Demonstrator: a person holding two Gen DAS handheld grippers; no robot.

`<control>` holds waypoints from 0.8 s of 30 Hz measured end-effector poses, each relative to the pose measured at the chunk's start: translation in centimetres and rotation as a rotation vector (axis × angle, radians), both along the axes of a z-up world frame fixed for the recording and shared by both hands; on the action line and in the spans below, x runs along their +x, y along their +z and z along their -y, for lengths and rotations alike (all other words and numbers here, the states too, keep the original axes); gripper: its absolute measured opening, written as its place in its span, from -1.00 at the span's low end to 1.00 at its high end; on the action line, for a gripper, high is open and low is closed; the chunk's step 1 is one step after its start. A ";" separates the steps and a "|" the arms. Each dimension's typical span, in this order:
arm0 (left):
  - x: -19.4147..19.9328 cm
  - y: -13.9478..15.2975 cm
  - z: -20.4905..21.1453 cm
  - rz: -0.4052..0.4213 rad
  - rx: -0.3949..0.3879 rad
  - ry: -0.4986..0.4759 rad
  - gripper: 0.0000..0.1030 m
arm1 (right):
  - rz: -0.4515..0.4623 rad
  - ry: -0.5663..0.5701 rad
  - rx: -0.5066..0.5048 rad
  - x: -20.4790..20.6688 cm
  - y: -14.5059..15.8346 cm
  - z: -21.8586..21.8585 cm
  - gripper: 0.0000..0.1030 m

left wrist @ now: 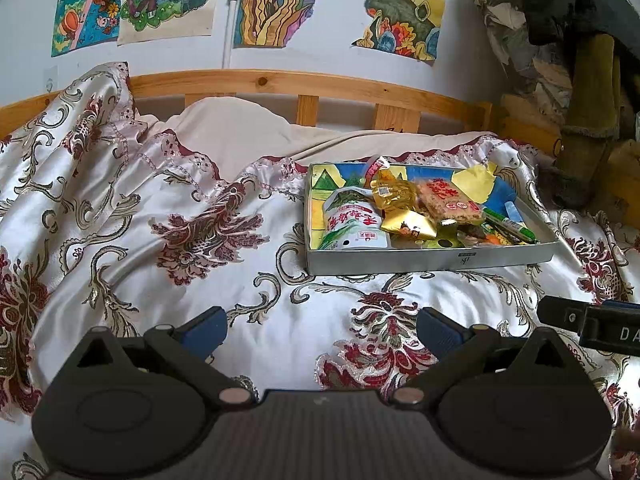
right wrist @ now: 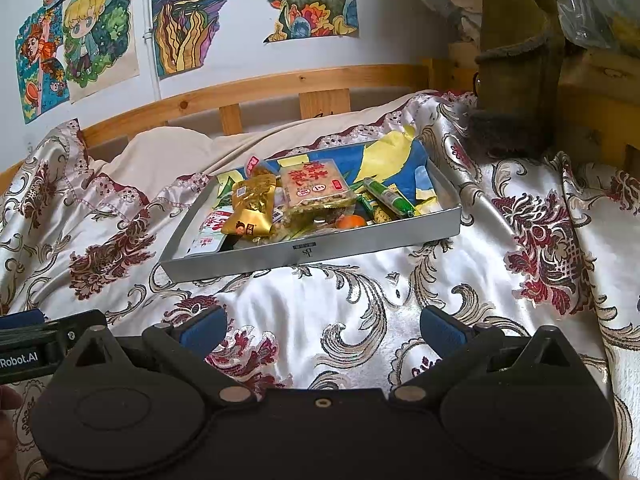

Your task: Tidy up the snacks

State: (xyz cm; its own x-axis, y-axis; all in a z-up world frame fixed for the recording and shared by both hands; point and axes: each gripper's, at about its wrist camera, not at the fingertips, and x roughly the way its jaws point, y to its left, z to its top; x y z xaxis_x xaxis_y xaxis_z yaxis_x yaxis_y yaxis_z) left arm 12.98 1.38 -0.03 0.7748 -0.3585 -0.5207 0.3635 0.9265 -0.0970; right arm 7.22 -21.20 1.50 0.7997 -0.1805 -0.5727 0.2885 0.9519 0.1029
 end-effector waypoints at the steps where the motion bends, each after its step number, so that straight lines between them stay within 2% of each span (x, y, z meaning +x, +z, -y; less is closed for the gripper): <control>1: 0.0 0.0 0.0 -0.002 -0.001 -0.001 0.99 | 0.000 0.000 0.000 0.0 0.0 0.0 0.98; 18: 0.1 -0.1 0.0 -0.007 0.006 -0.015 0.99 | -0.003 -0.002 0.001 0.0 -0.2 0.1 0.99; 24: 0.0 0.0 0.3 -0.001 0.039 -0.016 0.99 | -0.004 -0.002 0.002 0.0 -0.2 0.1 0.99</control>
